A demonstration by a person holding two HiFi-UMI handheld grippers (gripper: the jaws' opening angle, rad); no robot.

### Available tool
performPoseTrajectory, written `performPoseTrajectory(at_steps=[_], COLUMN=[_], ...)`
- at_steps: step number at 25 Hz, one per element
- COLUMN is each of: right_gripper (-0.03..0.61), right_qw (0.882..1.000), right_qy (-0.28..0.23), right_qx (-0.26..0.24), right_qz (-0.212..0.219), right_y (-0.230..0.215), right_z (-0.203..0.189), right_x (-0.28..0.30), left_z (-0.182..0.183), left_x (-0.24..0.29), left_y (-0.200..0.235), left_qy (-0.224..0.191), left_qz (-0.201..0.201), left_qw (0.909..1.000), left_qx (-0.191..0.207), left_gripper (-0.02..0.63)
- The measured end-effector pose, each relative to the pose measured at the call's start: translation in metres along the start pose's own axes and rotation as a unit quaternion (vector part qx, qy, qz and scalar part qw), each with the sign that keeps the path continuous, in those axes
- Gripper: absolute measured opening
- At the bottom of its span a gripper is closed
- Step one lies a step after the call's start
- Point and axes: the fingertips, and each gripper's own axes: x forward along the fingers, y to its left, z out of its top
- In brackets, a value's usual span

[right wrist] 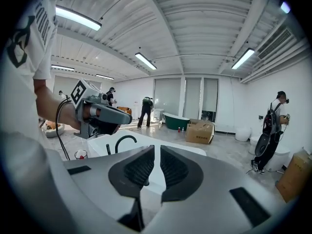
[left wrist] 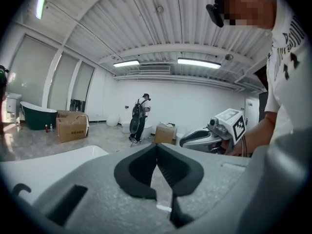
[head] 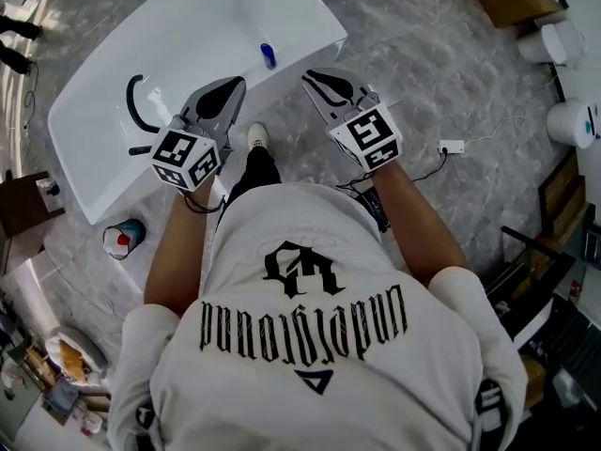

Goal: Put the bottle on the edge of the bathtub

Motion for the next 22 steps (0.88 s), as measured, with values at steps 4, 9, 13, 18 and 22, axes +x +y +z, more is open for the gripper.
performPoseTrajectory(at_steps=[4,9,13,18,22], right_gripper=[0.04,0.031,0.021,0.015,0.015], right_qw=[1.0,1.0,0.999,0.996,0.996], right_qy=[-0.009,-0.015,-0.021,-0.023,-0.03], right_qx=[0.002,0.001,0.005,0.011,0.012], right_qz=[-0.001,0.014,0.047,0.08,0.084], right_y=[0.001,0.011,0.02,0.028,0.033], right_z=[0.003,0.011,0.012,0.008,0.013], right_x=[-0.019,-0.039,-0.057,-0.071,-0.08], left_z=[0.01,0.025,0.026,0.023,0.014], left_x=[-0.013,-0.028,-0.035,-0.048,-0.054], left_y=[-0.008,-0.025,-0.043,-0.063,-0.076], left_qy=[-0.01,-0.023,-0.021,-0.009,0.011], left_qz=[0.01,0.013,0.018,0.03,0.029], left_qw=[0.9999,0.9996,0.9995,0.9994,0.9995], left_qx=[0.006,0.014,0.016,0.011,0.006], left_gripper=[0.015,0.015,0.015,0.015,0.015])
